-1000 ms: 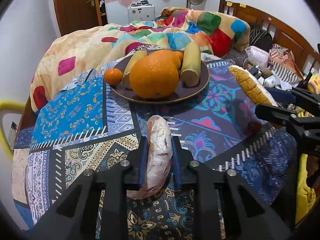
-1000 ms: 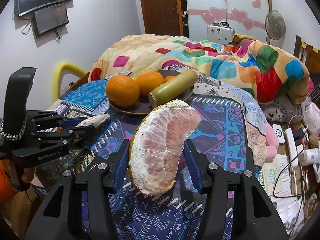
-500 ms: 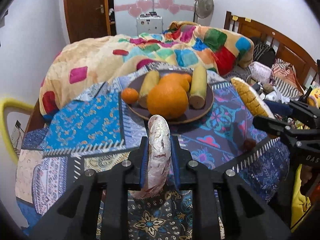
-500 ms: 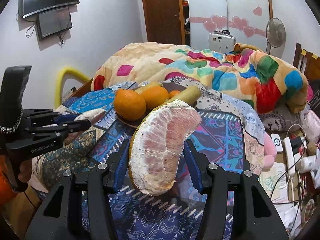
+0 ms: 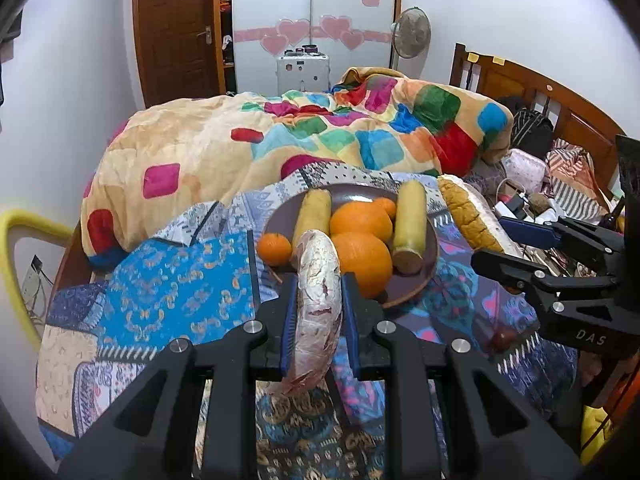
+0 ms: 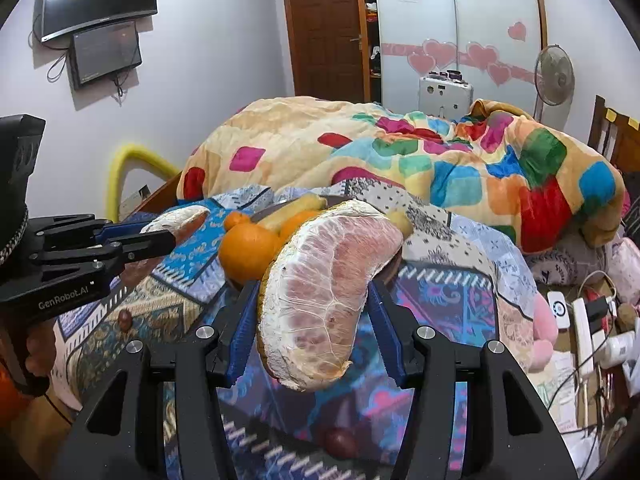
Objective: Organize fruits
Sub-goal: 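Lower both pomelo segments onto the dark plate and open both tools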
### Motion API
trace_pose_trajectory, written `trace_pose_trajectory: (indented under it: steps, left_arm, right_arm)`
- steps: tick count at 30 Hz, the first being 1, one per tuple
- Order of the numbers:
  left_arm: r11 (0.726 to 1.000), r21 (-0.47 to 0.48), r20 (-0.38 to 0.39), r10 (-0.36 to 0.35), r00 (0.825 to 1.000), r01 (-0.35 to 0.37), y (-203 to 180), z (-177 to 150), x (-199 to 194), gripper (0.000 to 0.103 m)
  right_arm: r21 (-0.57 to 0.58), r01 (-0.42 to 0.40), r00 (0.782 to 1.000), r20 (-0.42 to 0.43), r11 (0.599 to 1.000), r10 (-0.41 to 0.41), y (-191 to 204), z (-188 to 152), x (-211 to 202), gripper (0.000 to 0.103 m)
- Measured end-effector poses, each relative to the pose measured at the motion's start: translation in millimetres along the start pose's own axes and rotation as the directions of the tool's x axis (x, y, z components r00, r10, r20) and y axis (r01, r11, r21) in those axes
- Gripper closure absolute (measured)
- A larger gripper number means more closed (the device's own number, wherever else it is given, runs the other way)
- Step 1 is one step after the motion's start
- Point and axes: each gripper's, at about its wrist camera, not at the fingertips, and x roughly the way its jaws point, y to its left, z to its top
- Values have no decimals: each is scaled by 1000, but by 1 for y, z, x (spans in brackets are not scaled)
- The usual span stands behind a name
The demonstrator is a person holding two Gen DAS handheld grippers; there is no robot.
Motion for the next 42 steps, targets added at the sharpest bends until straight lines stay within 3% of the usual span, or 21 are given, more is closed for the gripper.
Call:
trace_pose_trajectory:
  steps: [8,22,32,42]
  left_arm:
    - [1000,2,6,-3,1000,3,4,24,20,82]
    - [1000,21,-32,-2,999,3,-3,59,69,82]
    - [1000,11,-95,-13,995,14,-3,65,105,82]
    - [1000,11,-118,-12,993,13,-5,63,111,82]
  right_arm:
    - [0,19,1000,15,1000,-19,-1,23,23,53]
    - [-27,55,997,-58,998,-56,-6,35,70,53]
    - [-45,65,993,-93,997,-69,-6,33,87,53]
    - [-59,65,993,-94,996,-71,-5,33,87,50]
